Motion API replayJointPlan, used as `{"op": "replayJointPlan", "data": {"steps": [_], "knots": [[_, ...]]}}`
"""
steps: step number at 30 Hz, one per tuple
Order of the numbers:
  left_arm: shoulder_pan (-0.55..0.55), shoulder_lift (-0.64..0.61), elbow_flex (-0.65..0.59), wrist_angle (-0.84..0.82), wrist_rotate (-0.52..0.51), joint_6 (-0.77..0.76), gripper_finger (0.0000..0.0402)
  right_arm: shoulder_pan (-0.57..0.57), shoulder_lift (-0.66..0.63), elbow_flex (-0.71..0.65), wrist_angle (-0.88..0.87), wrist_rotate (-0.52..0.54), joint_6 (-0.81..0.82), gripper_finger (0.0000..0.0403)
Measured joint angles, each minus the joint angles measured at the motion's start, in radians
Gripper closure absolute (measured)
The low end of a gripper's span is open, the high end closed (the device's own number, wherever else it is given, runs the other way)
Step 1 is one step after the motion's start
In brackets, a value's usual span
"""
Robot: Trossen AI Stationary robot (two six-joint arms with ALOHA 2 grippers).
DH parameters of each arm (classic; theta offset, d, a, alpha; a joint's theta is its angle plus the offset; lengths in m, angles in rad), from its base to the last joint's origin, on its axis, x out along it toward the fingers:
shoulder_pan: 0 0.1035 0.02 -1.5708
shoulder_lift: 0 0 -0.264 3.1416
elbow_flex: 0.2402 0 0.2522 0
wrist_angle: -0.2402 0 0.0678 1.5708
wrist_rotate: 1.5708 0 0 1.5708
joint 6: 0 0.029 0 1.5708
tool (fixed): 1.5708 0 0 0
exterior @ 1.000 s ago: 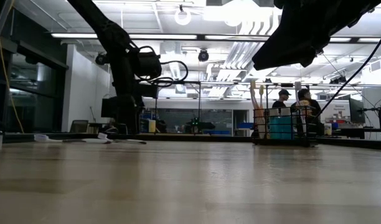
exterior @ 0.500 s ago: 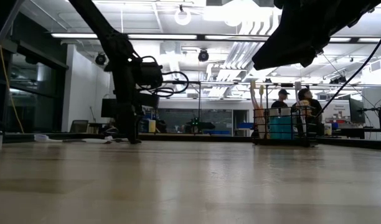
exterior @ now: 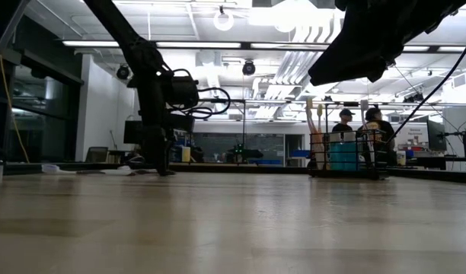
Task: Pick & Place toothbrushing station
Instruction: Put the top purple toothbrush into the right of the black mesh organizer
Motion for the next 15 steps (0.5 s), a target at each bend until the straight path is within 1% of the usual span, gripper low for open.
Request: {"op": "replayJointPlan", "data": {"steps": [7, 9, 15], "knots": [[-0.005, 0.001, -0.001, 0.001, -0.013, -0.003, 0.0383, 0.0, 0.0, 0.0, 0.0, 0.0, 0.0, 0.0283], [-0.007, 0.001, -0.001, 0.001, -0.014, -0.003, 0.039, 0.0, 0.0, 0.0, 0.0, 0.0, 0.0, 0.0283], [-0.019, 0.002, -0.002, 0.001, -0.041, -0.003, 0.0392, 0.0, 0.0, 0.0, 0.001, 0.0, 0.0, 0.0283]]}}
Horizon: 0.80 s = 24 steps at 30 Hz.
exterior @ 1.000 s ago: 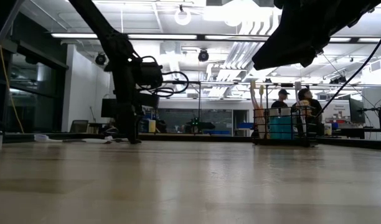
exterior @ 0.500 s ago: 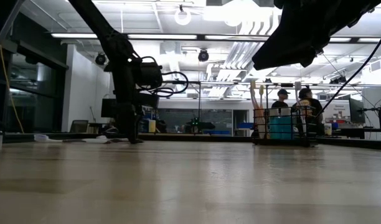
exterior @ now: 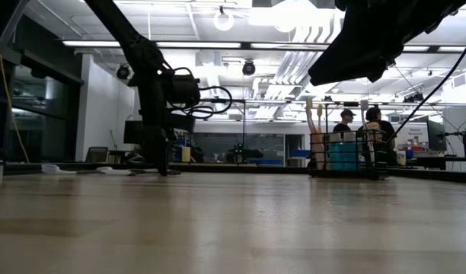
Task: Pick & Place toothbrushing station
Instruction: Put the top purple toothbrush into the right of the black mesh organizer
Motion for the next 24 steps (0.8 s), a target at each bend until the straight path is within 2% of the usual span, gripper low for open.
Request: {"op": "replayJointPlan", "data": {"steps": [7, 14, 24], "knots": [[-0.031, 0.001, 0.011, -0.009, -0.069, 0.017, 0.0392, 0.0, 0.0, 0.0, 0.001, 0.0, 0.0, 0.0283], [-0.097, 0.012, 0.105, -0.059, -0.172, 0.04, 0.0393, 0.0, 0.0, 0.0, 0.001, 0.0, 0.0, 0.0283], [-0.251, -0.008, 0.208, -0.097, -0.325, 0.081, 0.0394, 0.0, 0.0, 0.0, -0.044, -0.001, 0.104, 0.0283]]}}
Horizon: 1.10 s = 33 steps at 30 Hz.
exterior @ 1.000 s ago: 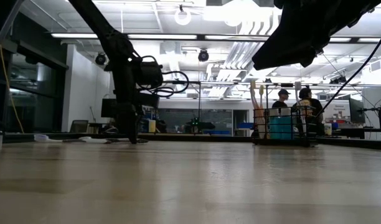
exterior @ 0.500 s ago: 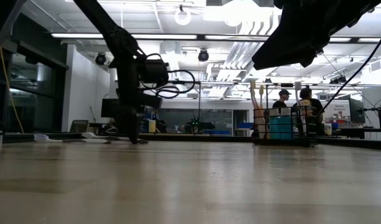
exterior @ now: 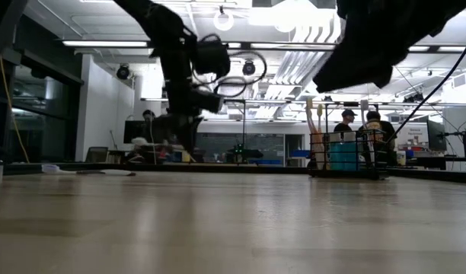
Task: Pick & Place toothbrushing station
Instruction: Put the top purple toothbrush into the right of the black mesh organizer
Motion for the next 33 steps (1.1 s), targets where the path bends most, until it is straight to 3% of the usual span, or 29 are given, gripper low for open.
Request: {"op": "replayJointPlan", "data": {"steps": [8, 21, 33], "knots": [[-0.158, -0.087, 0.003, 0.005, -0.135, -0.003, 0.0394, 0.036, 0.0, 0.0, -0.155, 0.003, 0.162, 0.0283], [-0.541, -0.122, 0.004, 0.112, -0.49, 0.102, 0.0394, 0.073, 0.0, 0.0, -0.127, 0.004, 0.189, 0.0283], [-0.791, -0.114, 0.005, 0.362, -0.591, 0.344, 0.0394, 0.072, 0.0, 0.0, -0.022, 0.002, 0.214, 0.0283]]}}
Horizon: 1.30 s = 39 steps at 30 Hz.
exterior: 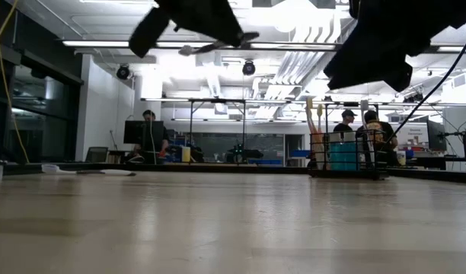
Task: Pick & Place toothbrushing station
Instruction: Put the top purple toothbrush into the right of the black mesh organizer
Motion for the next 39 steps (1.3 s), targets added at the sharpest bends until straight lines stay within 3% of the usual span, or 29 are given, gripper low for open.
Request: {"op": "replayJointPlan", "data": {"steps": [5, 17, 24, 33, 39], "knots": [[-0.048, 0.043, 0.0, 0.093, -0.005, 0.156, 0.0394, 0.0, 0.0, 0.0, 0.078, -0.039, -0.002, 0.0283], [-0.133, 0.172, 0.0, 0.269, -0.13, 0.481, 0.0394, 0.0, 0.0, 0.0, 0.222, -0.156, -0.008, 0.0283], [-0.193, 0.226, 0.0, 0.478, -0.165, 0.683, 0.0394, 0.0, 0.0, 0.0, 0.332, -0.237, -0.073, 0.0283], [-0.257, 0.23, 0.001, 0.747, -0.105, 0.923, 0.0394, 0.0, 0.0, 0.0, 0.513, -0.39, -0.156, 0.0283], [-0.275, 0.23, 0.001, 0.768, -0.007, 0.997, 0.0394, -0.009, 0.0, 0.0, 0.574, -0.412, -0.174, 0.0283]]}}
